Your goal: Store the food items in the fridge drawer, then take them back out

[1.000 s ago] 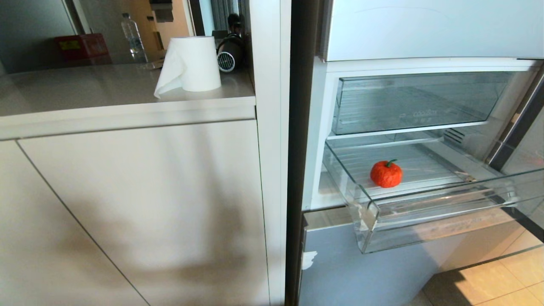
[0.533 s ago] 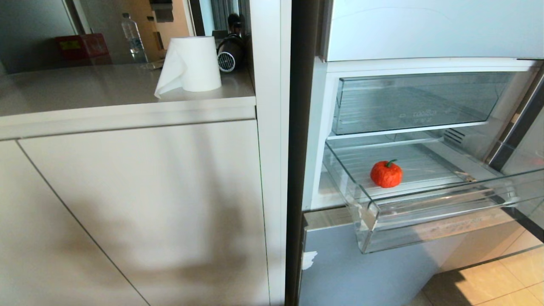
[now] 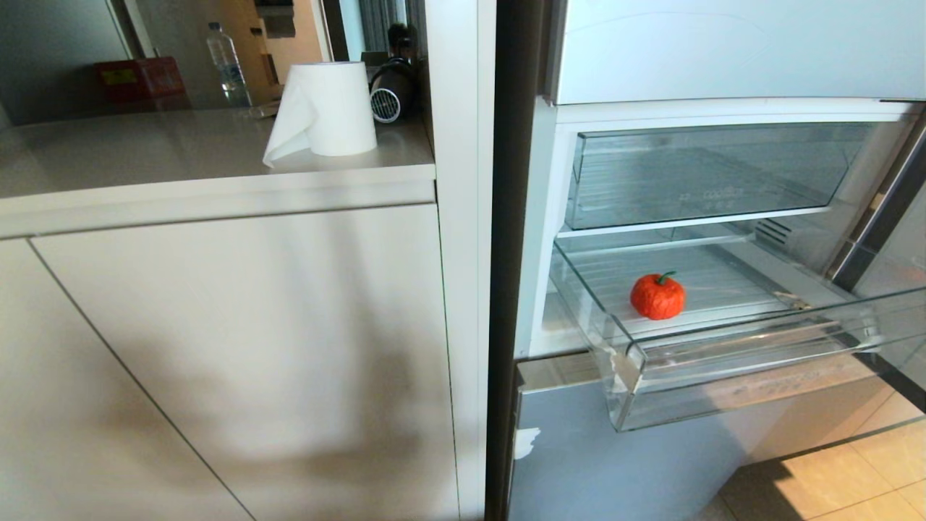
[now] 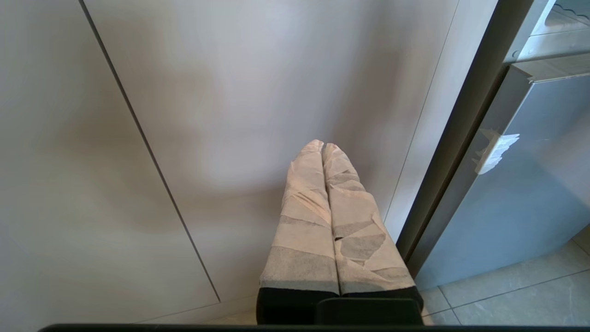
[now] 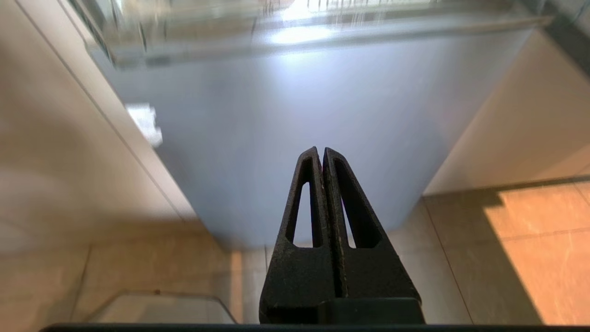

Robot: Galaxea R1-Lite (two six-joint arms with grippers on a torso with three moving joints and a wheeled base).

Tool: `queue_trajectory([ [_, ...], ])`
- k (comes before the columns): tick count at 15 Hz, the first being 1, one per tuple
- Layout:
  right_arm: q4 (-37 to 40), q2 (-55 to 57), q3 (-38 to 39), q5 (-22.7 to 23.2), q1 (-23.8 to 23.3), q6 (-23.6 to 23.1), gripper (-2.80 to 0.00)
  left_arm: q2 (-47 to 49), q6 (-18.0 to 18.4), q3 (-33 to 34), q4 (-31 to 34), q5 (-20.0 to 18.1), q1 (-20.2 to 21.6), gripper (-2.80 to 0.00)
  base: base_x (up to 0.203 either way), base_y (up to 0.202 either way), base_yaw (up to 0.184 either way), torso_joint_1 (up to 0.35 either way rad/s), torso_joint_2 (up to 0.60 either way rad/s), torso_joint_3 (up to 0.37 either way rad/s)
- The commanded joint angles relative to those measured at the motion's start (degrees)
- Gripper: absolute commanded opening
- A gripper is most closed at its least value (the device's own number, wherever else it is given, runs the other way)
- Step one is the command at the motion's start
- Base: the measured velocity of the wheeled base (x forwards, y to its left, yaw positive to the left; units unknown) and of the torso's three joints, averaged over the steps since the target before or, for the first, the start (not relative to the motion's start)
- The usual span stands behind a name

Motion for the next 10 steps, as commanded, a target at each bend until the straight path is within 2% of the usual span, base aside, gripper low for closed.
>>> queue_trajectory([
  [1, 4.55, -4.00, 0.06, -0.03, 0.07, -1.09, -2.80, -0.02, -0.01, 0.00, -0.06, 0.01, 0.00, -2.80, 0.000, 0.000, 0.000, 0.000, 0.00, 0.000],
  [6, 7.52, -18.34, 0.24, -0.47, -0.17, -5.98, -2.80, -0.02, -0.01, 0.00, -0.06, 0.01, 0.00, -2.80, 0.000, 0.000, 0.000, 0.000, 0.00, 0.000],
  [10, 7.83, -19.12, 0.41, -0.79, -0.24, -6.37, -2.80, 0.00, -0.01, 0.00, -0.06, 0.01, 0.00, -2.80, 0.000, 0.000, 0.000, 0.000, 0.00, 0.000],
])
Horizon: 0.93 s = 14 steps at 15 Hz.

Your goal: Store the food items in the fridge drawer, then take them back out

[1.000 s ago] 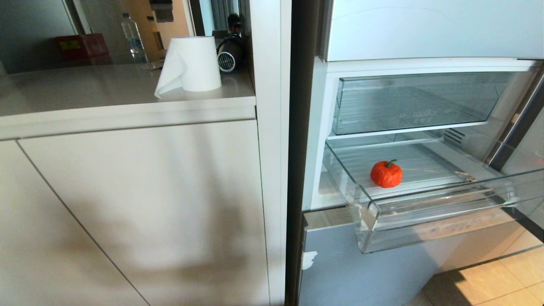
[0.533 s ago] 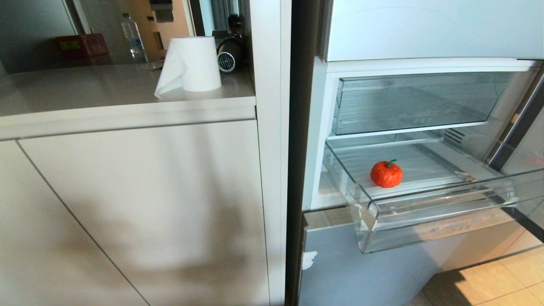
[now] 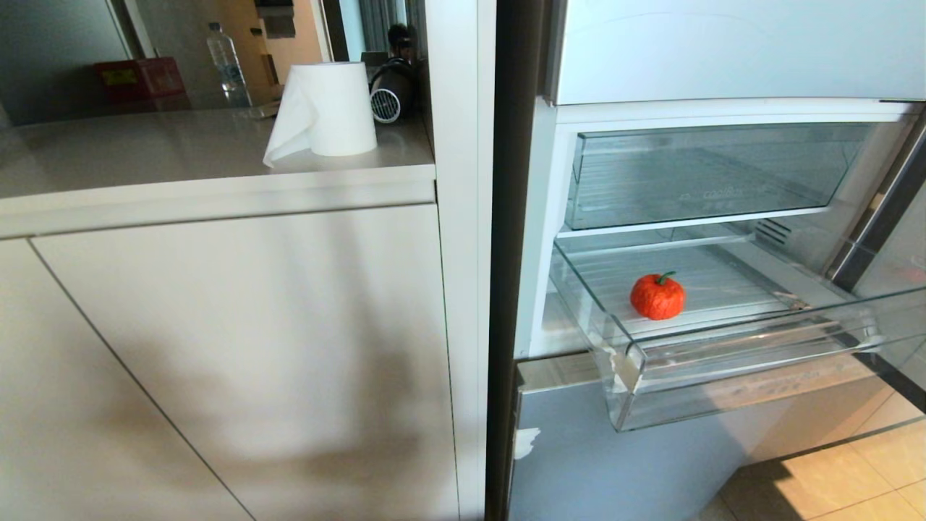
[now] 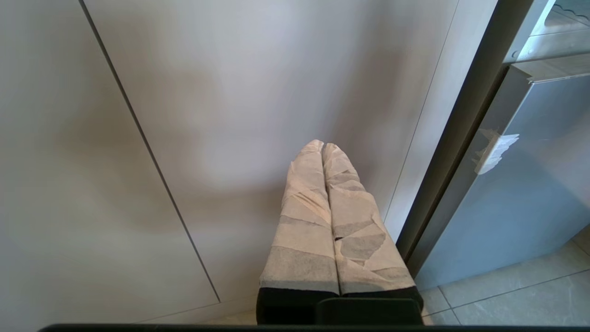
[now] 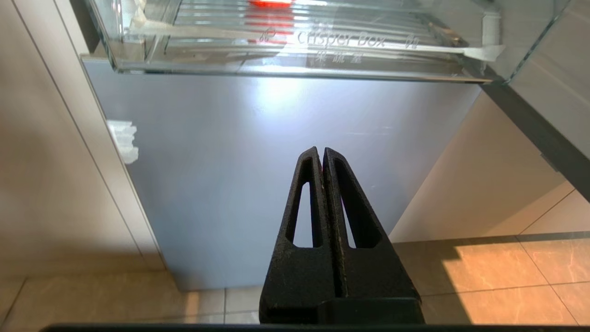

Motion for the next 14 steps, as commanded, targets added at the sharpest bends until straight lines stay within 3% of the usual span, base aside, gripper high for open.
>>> queue_trajectory([
  [1, 0.31, -1.18, 0.10, -0.01, 0.01, 0.15, -2.80, 0.00, -0.01, 0.00, -0.03, 0.01, 0.00, -2.80, 0.000, 0.000, 0.000, 0.000, 0.00, 0.000],
  [6, 0.31, -1.18, 0.10, -0.01, 0.01, 0.59, -2.80, -0.02, -0.01, 0.00, -0.01, 0.01, 0.00, -2.80, 0.001, 0.002, -0.013, 0.001, 0.00, 0.000],
  [14, 0.31, -1.18, 0.07, -0.01, 0.01, 0.59, -2.80, 0.03, -0.01, 0.00, -0.04, 0.01, 0.00, -2.80, 0.001, 0.008, -0.169, 0.001, 0.00, 0.003],
])
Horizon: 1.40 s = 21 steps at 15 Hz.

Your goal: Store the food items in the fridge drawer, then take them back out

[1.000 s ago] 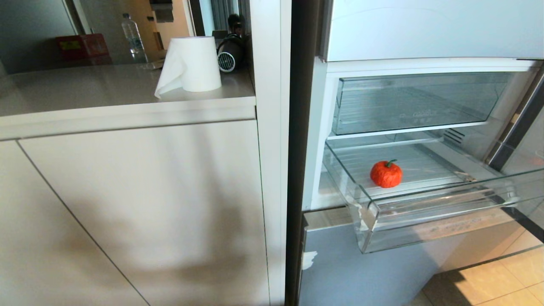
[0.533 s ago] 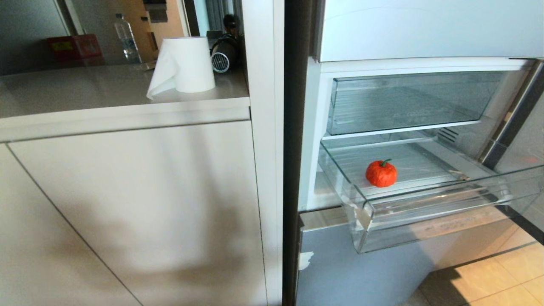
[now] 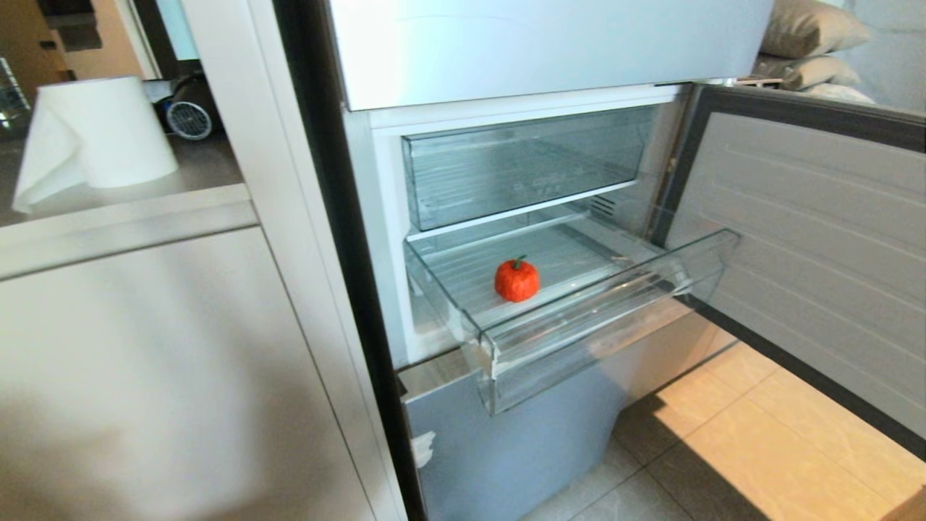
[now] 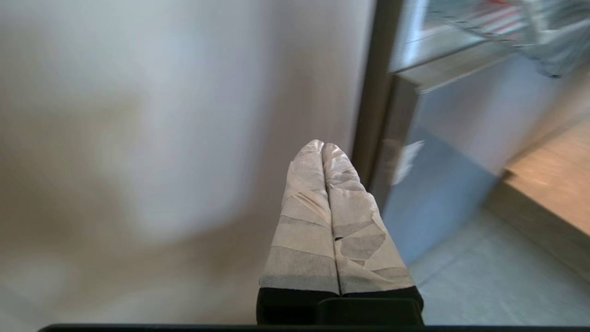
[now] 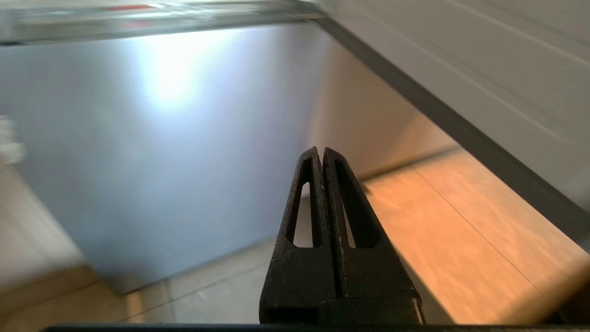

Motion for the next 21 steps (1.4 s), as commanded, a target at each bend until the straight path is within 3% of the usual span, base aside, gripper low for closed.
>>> queue_trajectory([
  [1, 0.02, 0.02, 0.00, 0.02, 0.04, -0.03, -2.80, -0.02, -0.01, 0.00, -0.04, -0.01, 0.00, -2.80, -0.004, 0.010, -0.177, 0.001, 0.00, 0.001],
  [9, -0.13, 0.07, 0.05, 0.29, 0.07, 0.92, -2.80, 0.01, -0.01, 0.00, -0.04, -0.01, 0.00, -2.80, 0.000, 0.008, -0.169, 0.001, 0.00, 0.003],
  [12, -0.38, 3.16, -0.12, 0.23, -0.02, 1.29, -2.80, -0.02, -0.01, 0.00, -0.04, -0.01, 0.00, -2.80, -0.001, 0.001, -0.029, 0.001, 0.00, 0.001],
  [16, -2.04, 11.71, -8.68, -4.40, -0.92, 12.63, -2.80, 0.03, -0.01, 0.00, -0.04, -0.01, 0.00, -2.80, 0.000, 0.000, 0.000, 0.000, 0.00, 0.000],
  [18, -2.19, 19.12, -12.67, -5.30, -6.51, 18.40, -2.80, 0.06, -0.01, 0.00, -0.04, -0.01, 0.00, -2.80, 0.000, 0.000, 0.000, 0.000, 0.00, 0.000],
  [21, -2.84, 29.72, -16.69, -5.53, -21.96, 22.38, -2.80, -0.02, -0.01, 0.00, -0.04, -0.01, 0.00, -2.80, 0.000, 0.000, 0.000, 0.000, 0.00, 0.000],
])
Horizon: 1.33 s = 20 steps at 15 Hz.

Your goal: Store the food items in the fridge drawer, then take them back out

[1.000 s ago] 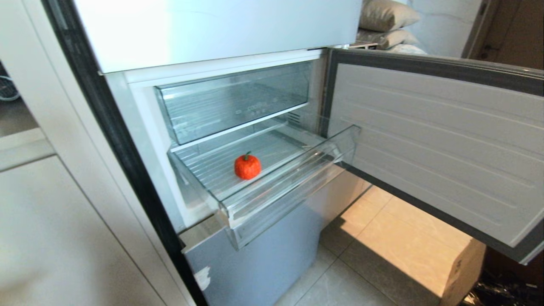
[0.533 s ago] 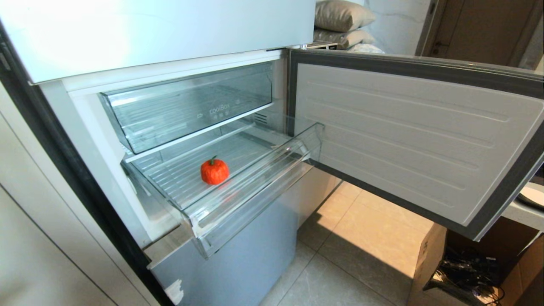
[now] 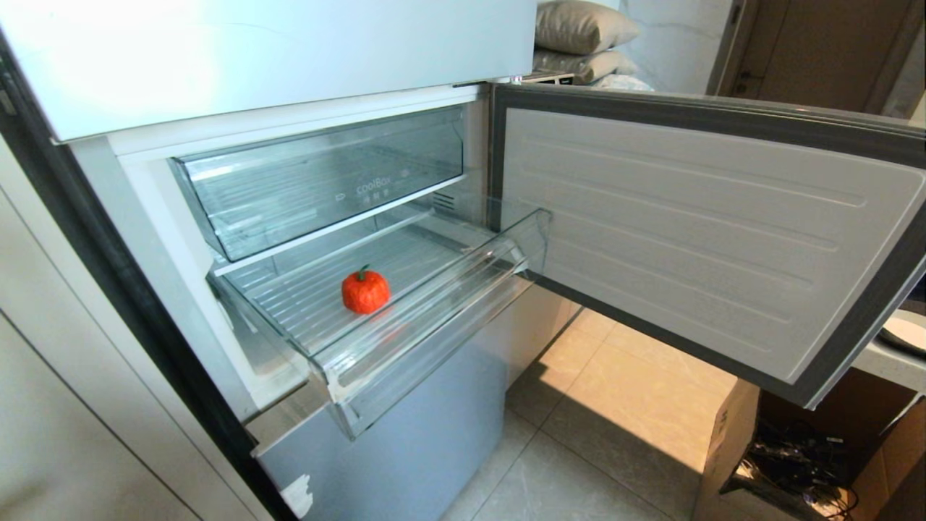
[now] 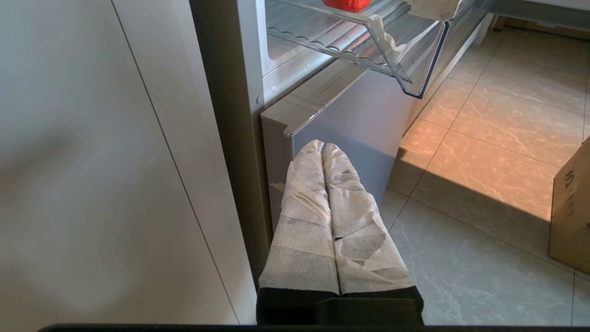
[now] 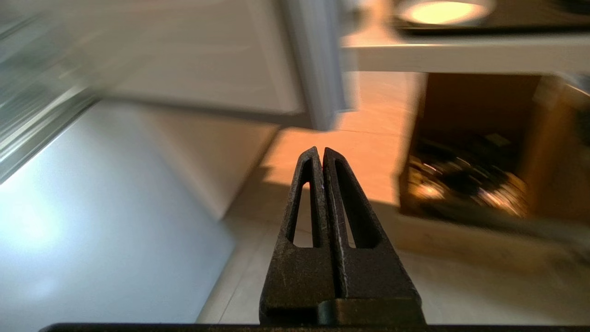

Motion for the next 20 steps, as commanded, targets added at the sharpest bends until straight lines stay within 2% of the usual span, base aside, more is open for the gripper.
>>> queue_trajectory([
  [1, -1.03, 11.41, -2.96, 0.01, -10.39, 0.96, -2.80, 0.06, -0.01, 0.00, -0.03, 0.01, 0.00, -2.80, 0.000, 0.000, 0.000, 0.000, 0.00, 0.000],
  [3, -4.59, 18.76, -5.19, 0.89, -18.04, 1.44, -2.80, -0.02, -0.01, 0.00, -0.03, 0.01, 0.00, -2.80, 0.000, 0.000, 0.000, 0.000, 0.00, 0.000],
  [5, -10.65, 25.95, -6.41, 1.76, -23.26, 1.38, -2.80, -0.02, -0.01, 0.00, -0.02, 0.01, 0.00, -2.80, 0.000, 0.000, 0.000, 0.000, 0.00, 0.000],
  [9, -21.94, 42.77, -8.53, 2.12, -27.42, -0.74, -2.80, 0.02, -0.01, 0.00, -0.02, 0.01, 0.00, -2.80, 0.000, 0.000, 0.000, 0.000, 0.00, 0.000],
  [10, -24.01, 47.19, -9.83, 2.17, -28.52, -1.76, 0.00, -0.01, -0.01, 0.00, -0.03, 0.01, 0.00, -2.80, 0.000, 0.000, 0.000, 0.000, 0.00, 0.000],
  [15, -28.38, 65.54, -23.13, 2.66, -33.89, -7.35, 0.00, -0.02, -0.01, 0.00, 0.04, 0.01, 0.00, -2.80, 0.000, 0.000, 0.000, 0.000, 0.00, 0.000],
  [18, -29.01, 73.59, -30.52, 3.15, -35.33, -13.92, 0.00, 0.06, -0.01, 0.00, -0.03, 0.01, 0.00, -2.80, 0.000, 0.000, 0.000, 0.000, 0.00, 0.000],
  [20, -29.09, 78.06, -35.53, 3.46, -36.69, -16.13, 0.00, 0.06, -0.01, 0.00, -0.03, 0.01, 0.00, -2.80, 0.000, 0.000, 0.000, 0.000, 0.00, 0.000],
])
